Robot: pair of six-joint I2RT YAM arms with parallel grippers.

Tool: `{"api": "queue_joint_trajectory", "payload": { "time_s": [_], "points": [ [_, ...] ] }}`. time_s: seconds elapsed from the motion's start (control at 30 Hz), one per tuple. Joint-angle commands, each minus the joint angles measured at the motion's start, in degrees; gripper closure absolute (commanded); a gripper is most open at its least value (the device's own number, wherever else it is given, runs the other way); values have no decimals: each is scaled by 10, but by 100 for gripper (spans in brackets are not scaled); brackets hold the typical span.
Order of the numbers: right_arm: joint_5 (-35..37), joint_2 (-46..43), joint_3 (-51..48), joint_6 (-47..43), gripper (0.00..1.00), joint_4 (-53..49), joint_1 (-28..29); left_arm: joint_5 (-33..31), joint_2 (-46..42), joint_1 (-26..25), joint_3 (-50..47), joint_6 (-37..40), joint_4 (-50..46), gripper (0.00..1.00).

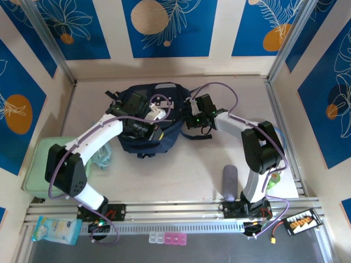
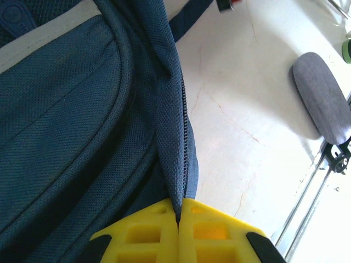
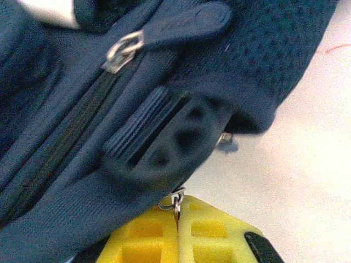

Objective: Pack books, pencil case, and school supplies into a backpack

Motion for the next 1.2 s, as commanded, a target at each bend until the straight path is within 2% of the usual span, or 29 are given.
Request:
{"api": "queue_joint_trajectory", "payload": {
  "time_s": [0.0, 0.2, 0.33, 0.37, 0.43, 0.47, 0.57, 0.67, 0.7, 0.77, 0.87, 0.97, 1.03, 1.17],
  "points": [
    [37, 28, 39, -18, 96, -9, -19, 42, -31, 1, -10, 18, -43, 100],
    [48, 55, 78, 1, 95, -34, -26, 54, -31, 0, -21, 25, -52, 100],
    [48, 27, 53, 12, 97, -38, -27, 64, -30, 0, -20, 28, -52, 100],
    [47, 18, 41, 11, 98, -37, -28, 69, -29, 0, -18, 28, -52, 97],
    [43, -7, 7, 9, 99, -36, -31, 78, -28, 0, -10, 28, -52, 68],
    [43, -17, -8, 6, 99, -36, -33, 83, -29, 0, -6, 29, -54, 60],
    [37, -54, -62, 5, 99, -43, -42, 92, -29, 0, 11, 37, -58, 47],
    [21, -93, -106, 31, 97, -53, -56, 54, -26, 0, 26, 22, -44, 40],
    [19, -107, -119, 43, 94, -54, -59, 25, -24, -1, 30, 12, -35, 38],
    [8, -128, -123, 69, 82, -74, -65, -17, -12, -5, 42, 0, -24, 35],
    [14, -167, -124, 96, 55, -96, -67, -86, 4, -20, 59, 2, -11, 32],
    [13, -218, -136, 105, 36, -92, -71, -114, 18, -40, 63, 63, -10, 30],
    [-9, -254, -146, 106, 19, -79, -79, -124, 31, -53, 70, 120, -25, 28],
    [-19, -295, -151, 115, 13, -75, -90, -149, 70, -76, 94, 212, -66, 27]
  ]
}}
